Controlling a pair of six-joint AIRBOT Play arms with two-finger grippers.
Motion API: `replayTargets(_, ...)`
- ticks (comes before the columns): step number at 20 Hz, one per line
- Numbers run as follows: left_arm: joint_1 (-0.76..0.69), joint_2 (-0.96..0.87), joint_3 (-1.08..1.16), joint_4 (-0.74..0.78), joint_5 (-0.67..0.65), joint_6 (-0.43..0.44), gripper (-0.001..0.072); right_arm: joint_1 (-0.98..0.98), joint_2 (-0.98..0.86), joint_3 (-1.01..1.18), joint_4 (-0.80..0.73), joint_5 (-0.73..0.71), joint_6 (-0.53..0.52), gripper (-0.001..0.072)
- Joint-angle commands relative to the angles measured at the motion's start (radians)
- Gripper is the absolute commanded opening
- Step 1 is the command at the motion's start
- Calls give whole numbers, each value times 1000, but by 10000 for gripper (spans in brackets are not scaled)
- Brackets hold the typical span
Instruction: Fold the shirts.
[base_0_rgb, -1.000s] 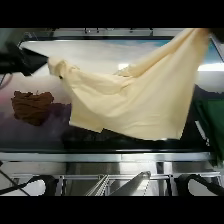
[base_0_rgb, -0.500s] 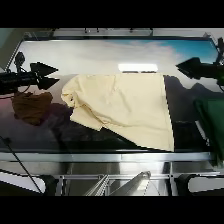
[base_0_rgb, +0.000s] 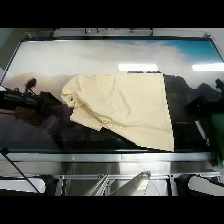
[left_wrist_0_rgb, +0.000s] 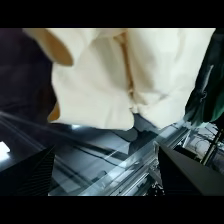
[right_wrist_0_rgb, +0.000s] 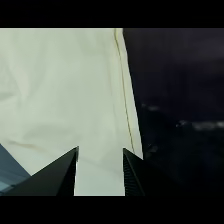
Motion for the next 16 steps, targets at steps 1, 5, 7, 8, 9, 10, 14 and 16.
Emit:
replayTargets(1, -46, -39, -114, 91, 57, 0, 689, -18, 111, -204, -21, -50, 32, 324)
replayTargets(5, -170, -142, -45, 92, 134, 18, 689, -18, 187, -279, -21, -40, 53, 324)
replayTargets(7, -227, -182, 21, 92, 173, 18, 659, -18, 236, -297, -21, -23, 64, 324)
replayTargets(8, -253, -205, 61, 92, 180, 18, 590, -18, 256, -301, -22, -9, 76, 324)
replayTargets(9, -280, -226, 96, 92, 177, 17, 592, -18, 274, -304, -25, 8, 95, 324)
replayTargets(10, -303, -241, 122, 92, 174, 18, 564, -18, 288, -304, -47, 27, 129, 327)
replayTargets(14, -348, -256, 183, 94, 152, 29, 19, -18, 297, -313, -274, 64, 303, 482)
replayTargets(16, -340, -256, 193, 93, 128, 29, 19, -18, 293, -348, -293, 48, 311, 481)
